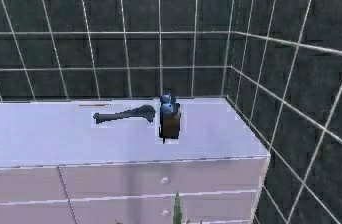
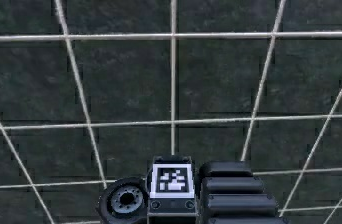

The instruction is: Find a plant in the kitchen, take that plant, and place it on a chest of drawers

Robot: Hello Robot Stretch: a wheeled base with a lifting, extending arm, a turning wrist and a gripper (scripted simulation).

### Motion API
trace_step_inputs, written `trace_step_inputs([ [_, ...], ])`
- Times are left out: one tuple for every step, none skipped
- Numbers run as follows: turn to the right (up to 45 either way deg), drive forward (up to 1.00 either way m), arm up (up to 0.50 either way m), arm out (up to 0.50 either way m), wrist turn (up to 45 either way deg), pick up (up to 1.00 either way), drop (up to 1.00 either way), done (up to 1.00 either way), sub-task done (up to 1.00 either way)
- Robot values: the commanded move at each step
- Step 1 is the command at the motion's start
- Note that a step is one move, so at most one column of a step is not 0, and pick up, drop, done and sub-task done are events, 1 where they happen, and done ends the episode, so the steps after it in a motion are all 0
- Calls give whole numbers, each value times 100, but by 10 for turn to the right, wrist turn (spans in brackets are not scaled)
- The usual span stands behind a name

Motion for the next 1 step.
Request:
trace_step_inputs([
  [-450, 0, 0, 0, 0, 0, 0, 0, 0],
])
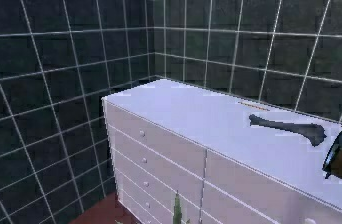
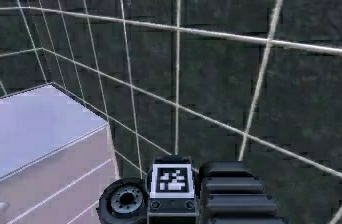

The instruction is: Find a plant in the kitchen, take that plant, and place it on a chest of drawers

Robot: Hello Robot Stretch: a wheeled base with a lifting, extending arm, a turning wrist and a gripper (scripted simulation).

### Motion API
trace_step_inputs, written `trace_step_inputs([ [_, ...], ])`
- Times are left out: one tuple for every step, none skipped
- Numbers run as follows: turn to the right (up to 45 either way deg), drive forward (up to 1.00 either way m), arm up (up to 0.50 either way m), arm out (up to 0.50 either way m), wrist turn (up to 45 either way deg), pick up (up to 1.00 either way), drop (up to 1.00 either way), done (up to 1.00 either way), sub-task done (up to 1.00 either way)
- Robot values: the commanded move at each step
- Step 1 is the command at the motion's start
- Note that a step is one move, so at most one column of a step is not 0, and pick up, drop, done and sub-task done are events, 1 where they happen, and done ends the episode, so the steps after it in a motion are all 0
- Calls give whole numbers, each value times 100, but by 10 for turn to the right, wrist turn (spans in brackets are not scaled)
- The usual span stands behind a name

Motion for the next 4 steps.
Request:
trace_step_inputs([
  [-150, 0, 0, 0, 0, 0, 0, 0, 0],
  [0, 40, 0, 0, 0, 0, 0, 0, 0],
  [-450, 0, 0, 0, 0, 0, 0, 0, 0],
  [-210, 0, 0, 0, 0, 0, 0, 0, 0],
])
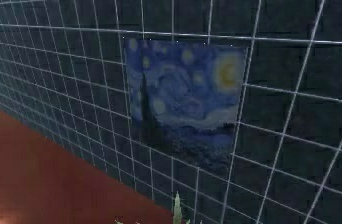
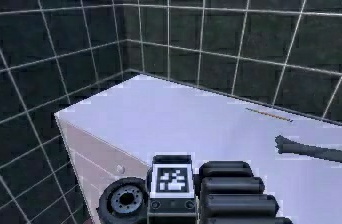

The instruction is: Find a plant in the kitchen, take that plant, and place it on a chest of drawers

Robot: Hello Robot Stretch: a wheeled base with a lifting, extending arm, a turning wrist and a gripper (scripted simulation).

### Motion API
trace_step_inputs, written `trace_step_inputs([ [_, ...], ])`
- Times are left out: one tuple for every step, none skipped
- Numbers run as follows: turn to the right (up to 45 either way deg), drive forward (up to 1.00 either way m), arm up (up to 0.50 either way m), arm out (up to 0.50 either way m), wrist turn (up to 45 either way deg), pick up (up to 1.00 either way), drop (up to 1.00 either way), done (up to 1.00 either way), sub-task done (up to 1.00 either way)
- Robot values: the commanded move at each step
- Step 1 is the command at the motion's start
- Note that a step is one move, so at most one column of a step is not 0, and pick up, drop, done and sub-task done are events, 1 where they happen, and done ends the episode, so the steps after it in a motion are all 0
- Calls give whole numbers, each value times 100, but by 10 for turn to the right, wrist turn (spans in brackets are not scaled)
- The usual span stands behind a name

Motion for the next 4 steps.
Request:
trace_step_inputs([
  [450, 0, 0, 0, 0, 0, 0, 0, 0],
  [180, 0, 0, 0, 0, 0, 0, 0, 0],
  [0, 0, 0, 46, 0, 0, 0, 0, 0],
  [0, 0, 0, 0, 390, 0, 0, 0, 0],
])
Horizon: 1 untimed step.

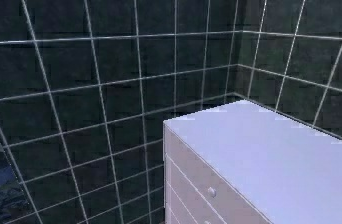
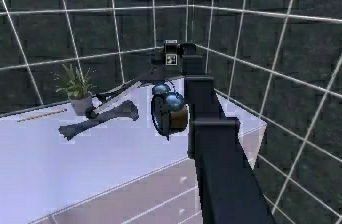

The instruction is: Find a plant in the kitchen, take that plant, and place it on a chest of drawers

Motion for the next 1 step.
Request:
trace_step_inputs([
  [0, 0, -12, 0, 0, 0, 0, 0, 0],
])
